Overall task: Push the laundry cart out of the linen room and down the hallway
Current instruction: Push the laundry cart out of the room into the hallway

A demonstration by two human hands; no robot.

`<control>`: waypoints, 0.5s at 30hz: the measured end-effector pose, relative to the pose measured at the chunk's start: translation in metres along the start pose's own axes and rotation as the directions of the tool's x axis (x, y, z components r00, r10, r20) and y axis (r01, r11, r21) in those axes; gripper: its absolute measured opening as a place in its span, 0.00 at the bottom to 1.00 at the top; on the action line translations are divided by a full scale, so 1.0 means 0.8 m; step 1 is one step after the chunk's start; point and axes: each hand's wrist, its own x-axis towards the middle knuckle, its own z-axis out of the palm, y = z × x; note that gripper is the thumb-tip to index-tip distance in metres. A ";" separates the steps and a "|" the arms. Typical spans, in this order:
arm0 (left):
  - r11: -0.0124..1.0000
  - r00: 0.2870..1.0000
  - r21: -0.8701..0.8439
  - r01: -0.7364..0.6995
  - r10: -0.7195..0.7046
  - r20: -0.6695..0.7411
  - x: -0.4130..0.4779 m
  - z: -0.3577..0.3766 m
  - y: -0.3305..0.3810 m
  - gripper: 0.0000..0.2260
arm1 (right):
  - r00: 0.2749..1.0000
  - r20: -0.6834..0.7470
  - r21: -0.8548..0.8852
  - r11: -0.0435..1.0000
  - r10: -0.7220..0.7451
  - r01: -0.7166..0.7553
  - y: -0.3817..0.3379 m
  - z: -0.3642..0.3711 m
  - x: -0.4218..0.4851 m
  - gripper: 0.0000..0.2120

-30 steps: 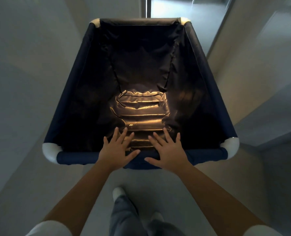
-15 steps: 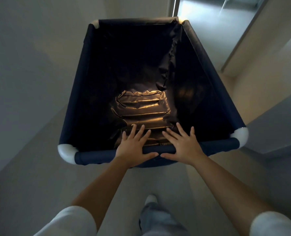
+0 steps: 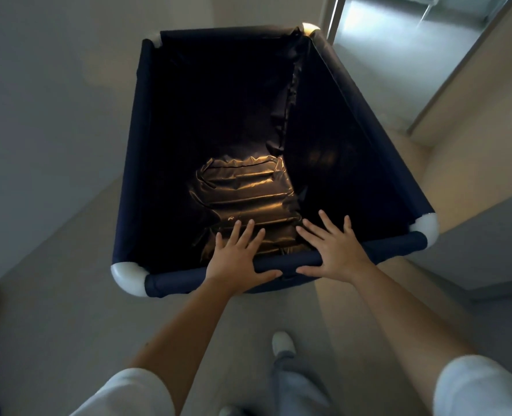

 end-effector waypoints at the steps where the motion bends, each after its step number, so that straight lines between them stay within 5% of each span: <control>1: 1.000 1.000 0.001 0.010 -0.010 -0.003 0.004 0.000 -0.001 0.45 | 1.000 -0.007 -0.001 1.000 -0.007 0.007 0.003 -0.001 0.006 0.47; 15: 0.989 0.984 -0.019 0.148 -0.149 -0.095 0.095 -0.033 -0.055 0.47 | 0.990 -0.049 -0.015 0.991 -0.133 0.132 0.042 -0.028 0.136 0.45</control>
